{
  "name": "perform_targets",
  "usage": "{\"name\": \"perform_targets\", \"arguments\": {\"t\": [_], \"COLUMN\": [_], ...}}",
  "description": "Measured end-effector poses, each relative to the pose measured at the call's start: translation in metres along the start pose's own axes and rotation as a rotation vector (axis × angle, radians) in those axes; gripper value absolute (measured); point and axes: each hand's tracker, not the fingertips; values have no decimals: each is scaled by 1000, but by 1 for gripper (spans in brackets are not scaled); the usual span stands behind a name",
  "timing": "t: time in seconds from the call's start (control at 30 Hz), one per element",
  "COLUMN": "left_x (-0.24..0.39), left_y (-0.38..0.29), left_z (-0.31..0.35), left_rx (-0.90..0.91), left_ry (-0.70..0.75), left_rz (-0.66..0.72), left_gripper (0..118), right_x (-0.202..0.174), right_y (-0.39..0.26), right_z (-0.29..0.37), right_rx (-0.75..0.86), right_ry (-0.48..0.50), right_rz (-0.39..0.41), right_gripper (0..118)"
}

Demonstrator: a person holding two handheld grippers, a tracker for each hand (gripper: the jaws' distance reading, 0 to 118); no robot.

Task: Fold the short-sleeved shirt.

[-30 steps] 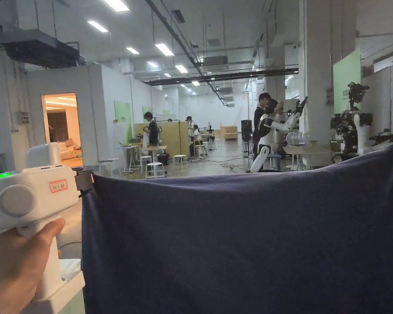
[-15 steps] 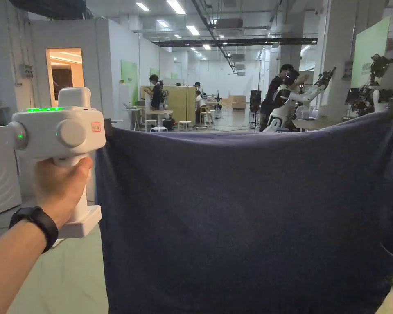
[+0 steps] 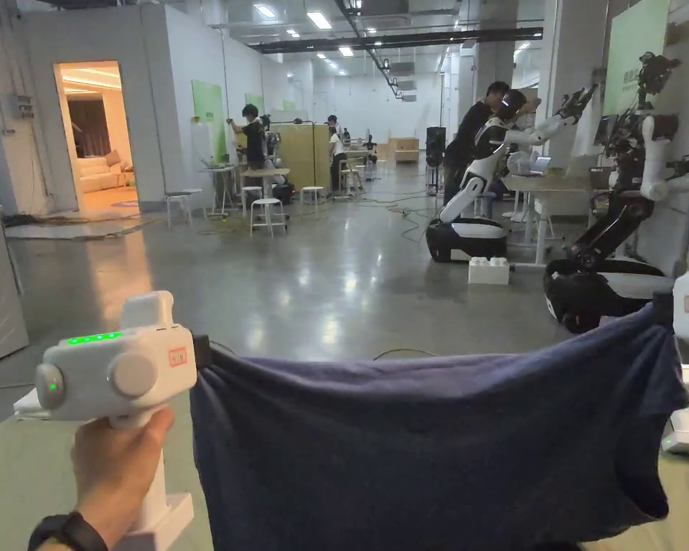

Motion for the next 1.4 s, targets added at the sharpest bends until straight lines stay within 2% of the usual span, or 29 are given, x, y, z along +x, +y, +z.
{"name": "perform_targets", "arguments": {"t": [0.1, 0.13, 0.3, 0.37, 0.43, 0.57, 0.63, 0.67, 0.83, 0.87, 0.9, 0.93, 0.97, 1.0, 1.1, 1.23, 1.33, 1.4], "left_x": [-16, -20, -44, -56, -68, -88, -93, -95, -100, -101, -100, -101, -104, -110, -111, -87, -55, -32], "left_y": [-47, -62, -157, -200, -238, -294, -313, -323, -347, -349, -351, -352, -352, -351, -337, -293, -255, -234], "left_z": [10, 19, 87, 120, 149, 197, 210, 213, 211, 209, 208, 208, 207, 207, 219, 250, 284, 308], "left_rx": [-23, -26, -129, -174, -201, -284, -332, -355, -463, -480, -489, -485, -492, -497, -425, -207, 3, 126], "left_ry": [-49, -55, -100, -117, -97, -85, -53, -43, -47, -46, -43, -30, -27, -36, -37, -37, -46, -52], "left_rz": [79, 94, 53, 80, 118, 164, 155, 144, 115, 103, 90, 86, 91, 117, 134, 10, -84, -134], "left_gripper": [6, 6, 6, 6, 6, 6, 6, 6, 6, 11, 27, 63, 89, 105, 106, 106, 106, 106], "right_x": [15, 18, 42, 53, 61, 74, 78, 80, 82, 81, 80, 79, 80, 83, 89, 91, 74, 57], "right_y": [-54, -70, -166, -210, -249, -313, -339, -350, -390, -394, -397, -400, -403, -406, -404, -377, -342, -320], "right_z": [22, 35, 110, 142, 172, 223, 238, 242, 240, 238, 235, 234, 234, 234, 242, 258, 284, 303], "right_rx": [-9, -35, -77, -111, -149, -245, -275, -301, -384, -406, -435, -466, -473, -475, -456, -318, -130, -9], "right_ry": [47, 67, 86, 92, 70, 53, 14, 25, -12, -13, -21, -19, -23, -25, -26, -13, 40, 64], "right_rz": [-32, -14, 17, -26, -43, -141, -171, -182, -159, -136, -119, -111, -110, -126, -182, -193, -180, -135], "right_gripper": [2, 2, 2, 2, 2, 2, 2, 2, 2, 2, 4, 25, 57, 83, 85, 85, 85, 85]}}
